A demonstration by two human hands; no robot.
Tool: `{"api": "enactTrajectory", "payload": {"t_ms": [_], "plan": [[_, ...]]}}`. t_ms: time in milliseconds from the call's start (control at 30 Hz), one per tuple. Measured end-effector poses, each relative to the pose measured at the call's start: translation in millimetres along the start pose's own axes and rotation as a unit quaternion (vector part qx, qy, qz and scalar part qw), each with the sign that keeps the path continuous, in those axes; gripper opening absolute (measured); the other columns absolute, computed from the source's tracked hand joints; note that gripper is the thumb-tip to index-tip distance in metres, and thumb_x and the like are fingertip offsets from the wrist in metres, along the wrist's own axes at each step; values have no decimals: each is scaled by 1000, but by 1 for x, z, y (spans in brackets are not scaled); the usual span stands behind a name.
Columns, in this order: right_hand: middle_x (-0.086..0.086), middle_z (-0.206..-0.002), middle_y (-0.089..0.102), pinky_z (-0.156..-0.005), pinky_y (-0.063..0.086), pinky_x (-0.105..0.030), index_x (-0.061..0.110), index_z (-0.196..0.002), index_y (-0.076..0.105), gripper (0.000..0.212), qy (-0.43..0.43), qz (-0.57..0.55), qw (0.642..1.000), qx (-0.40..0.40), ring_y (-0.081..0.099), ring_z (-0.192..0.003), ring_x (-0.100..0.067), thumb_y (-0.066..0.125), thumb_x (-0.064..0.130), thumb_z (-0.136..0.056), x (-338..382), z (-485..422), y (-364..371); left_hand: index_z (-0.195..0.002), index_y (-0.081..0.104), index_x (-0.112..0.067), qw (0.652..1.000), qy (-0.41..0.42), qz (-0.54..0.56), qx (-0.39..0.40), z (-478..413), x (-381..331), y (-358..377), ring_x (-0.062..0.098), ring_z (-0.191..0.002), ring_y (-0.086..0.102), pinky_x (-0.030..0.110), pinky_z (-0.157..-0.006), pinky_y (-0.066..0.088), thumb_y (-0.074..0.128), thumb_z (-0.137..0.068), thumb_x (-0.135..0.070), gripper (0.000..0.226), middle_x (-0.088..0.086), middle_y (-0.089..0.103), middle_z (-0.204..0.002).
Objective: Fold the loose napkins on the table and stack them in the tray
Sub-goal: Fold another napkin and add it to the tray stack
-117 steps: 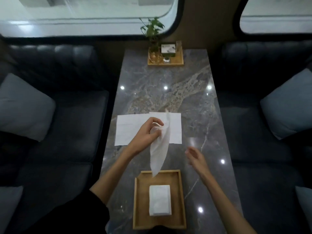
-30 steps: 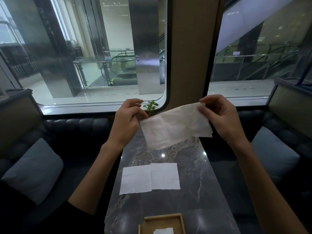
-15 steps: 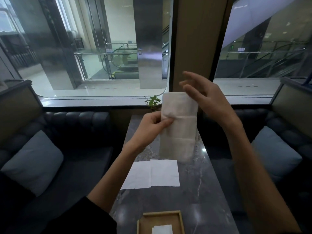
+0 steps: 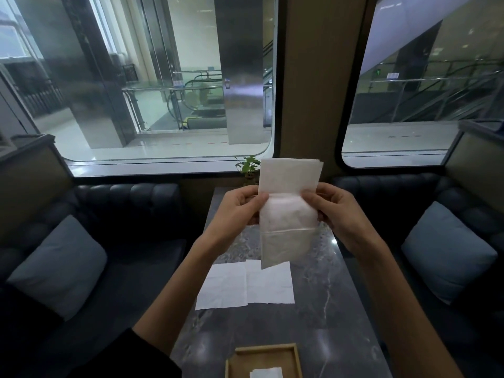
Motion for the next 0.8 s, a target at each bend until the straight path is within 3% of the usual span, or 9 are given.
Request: {"api": "enactTrajectory", "payload": {"t_ms": [100, 167, 233, 300, 467, 567, 667, 800], "plan": [[-10, -98, 77, -81, 47, -41, 15, -99, 76, 18, 0, -51, 999, 11, 62, -93, -31, 71, 17, -82, 3, 1, -2, -114, 68, -16, 1000, 16, 13, 14, 0, -3, 0, 22, -94, 72, 38, -84, 62, 54, -99, -10, 21, 6, 74, -104], [-1, -90, 76, -74, 47, -33, 18, -89, 77, 13, -14, -50, 999, 14, 63, -84, -22, 66, 12, -85, 8, 1, -5, -108, 71, -18, 999, 36, 20, 20, 0, -7, -1, 18, -93, 70, 36, -82, 62, 52, -100, -7, 24, 2, 74, -102], [6, -85, 75, -63, 51, -21, 17, -84, 75, 24, -35, -38, 998, 20, 66, -74, -8, 57, 4, -93, 15, 3, -5, -103, 74, -18, 998, 55, 19, 17, 1, -11, 1, 14, -93, 68, 31, -79, 61, 48, -101, -2, 30, -5, 75, -100], [6, -81, 72, -59, 52, -16, 14, -83, 72, 28, -52, -32, 998, 22, 66, -70, -5, 51, 1, -97, 21, 5, -7, -106, 72, -14, 997, 66, 40, 19, 3, -14, 2, 10, -90, 67, 27, -78, 60, 45, -101, -1, 29, -9, 74, -96], [3, -77, 67, -59, 46, -18, 19, -76, 71, 37, -95, -20, 995, 23, 60, -70, -10, 49, -4, -96, 33, 4, -10, -128, 54, -10, 988, 16, 149, 32, 0, -15, 7, 25, -96, 67, 38, -79, 57, 38, -106, -22, 30, 16, 67, -114], [1, -82, 66, -64, 48, -20, 24, -72, 71, 42, -113, -1, 993, 23, 60, -78, -13, 50, -4, -95, 37, 2, -12, -123, 59, -14, 995, -1, 91, 31, 0, -14, 9, 24, -98, 71, 33, -78, 61, 49, -101, -28, 28, 12, 70, -115], [-2, -87, 66, -67, 49, -20, 27, -69, 71, 44, -123, 30, 992, 23, 60, -82, -15, 52, -4, -95, 39, -1, -13, -117, 62, -16, 998, 26, 42, 38, 1, -17, 9, 25, -104, 71, 35, -82, 62, 63, -93, -10, 24, 9, 72, -112], [-2, -90, 65, -67, 48, -19, 22, -79, 70, 38, -122, 26, 992, 8, 59, -82, -12, 47, -1, -97, 40, -1, -13, -114, 63, -14, 997, 54, 30, 34, 0, -24, 8, 20, -97, 73, 33, -79, 62, 65, -91, -2, 26, 6, 75, -106]]}}
Point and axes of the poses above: each hand's wrist, its own z-axis away from the middle knuckle, its own y-axis out of the palm, x = y × z, the point moved 5 cm from there along -z, towards the middle knuckle
